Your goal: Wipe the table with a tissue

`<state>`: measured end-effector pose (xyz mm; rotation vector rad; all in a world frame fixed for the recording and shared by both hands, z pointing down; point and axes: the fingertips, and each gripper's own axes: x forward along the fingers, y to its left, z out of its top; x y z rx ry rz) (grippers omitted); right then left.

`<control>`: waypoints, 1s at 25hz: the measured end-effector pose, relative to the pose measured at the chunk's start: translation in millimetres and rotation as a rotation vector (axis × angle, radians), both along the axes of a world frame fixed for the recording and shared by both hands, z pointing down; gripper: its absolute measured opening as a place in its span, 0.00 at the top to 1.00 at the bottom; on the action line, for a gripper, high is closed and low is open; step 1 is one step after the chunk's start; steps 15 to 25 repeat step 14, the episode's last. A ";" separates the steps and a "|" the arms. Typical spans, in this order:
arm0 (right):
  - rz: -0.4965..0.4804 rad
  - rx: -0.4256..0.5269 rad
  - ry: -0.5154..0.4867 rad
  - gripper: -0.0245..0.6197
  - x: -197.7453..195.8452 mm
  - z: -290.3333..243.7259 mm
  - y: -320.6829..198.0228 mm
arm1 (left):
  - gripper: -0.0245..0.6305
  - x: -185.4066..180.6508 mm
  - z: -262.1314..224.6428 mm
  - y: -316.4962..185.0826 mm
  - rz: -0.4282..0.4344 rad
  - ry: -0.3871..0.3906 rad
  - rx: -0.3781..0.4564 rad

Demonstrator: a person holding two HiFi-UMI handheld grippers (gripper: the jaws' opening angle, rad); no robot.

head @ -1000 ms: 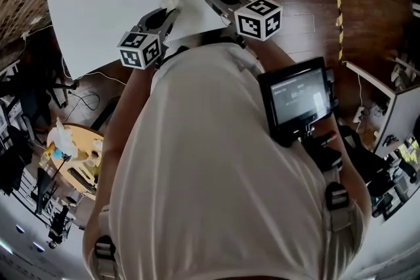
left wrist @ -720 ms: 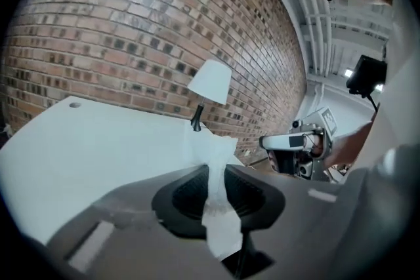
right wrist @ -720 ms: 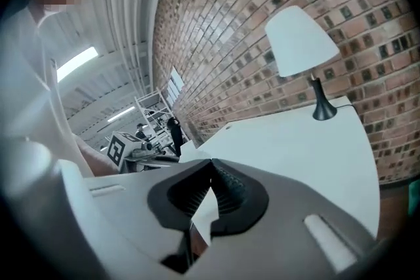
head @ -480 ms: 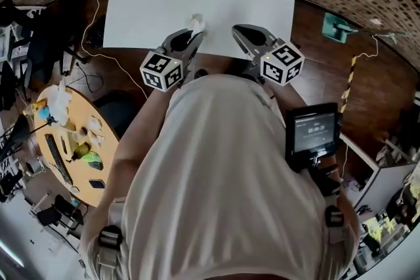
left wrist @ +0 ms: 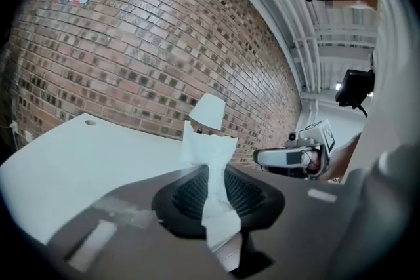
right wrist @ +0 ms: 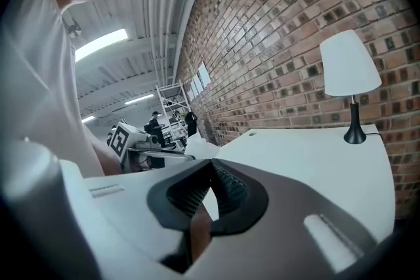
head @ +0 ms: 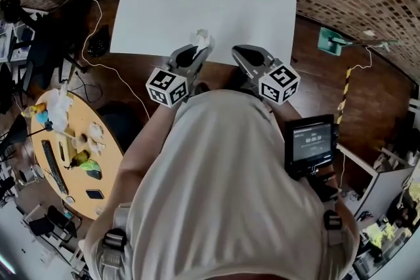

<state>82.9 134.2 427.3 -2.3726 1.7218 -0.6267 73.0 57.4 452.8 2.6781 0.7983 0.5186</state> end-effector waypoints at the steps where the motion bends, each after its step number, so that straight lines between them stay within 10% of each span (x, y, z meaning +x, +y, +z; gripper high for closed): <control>1: 0.005 -0.004 -0.004 0.95 -4.9 2.0 -2.6 | 0.84 -5.2 1.6 -2.2 0.002 0.001 -0.006; 25: -0.034 -0.013 0.019 0.95 -32.5 4.1 -35.2 | 0.84 -37.2 8.0 -42.0 -0.070 0.030 -0.019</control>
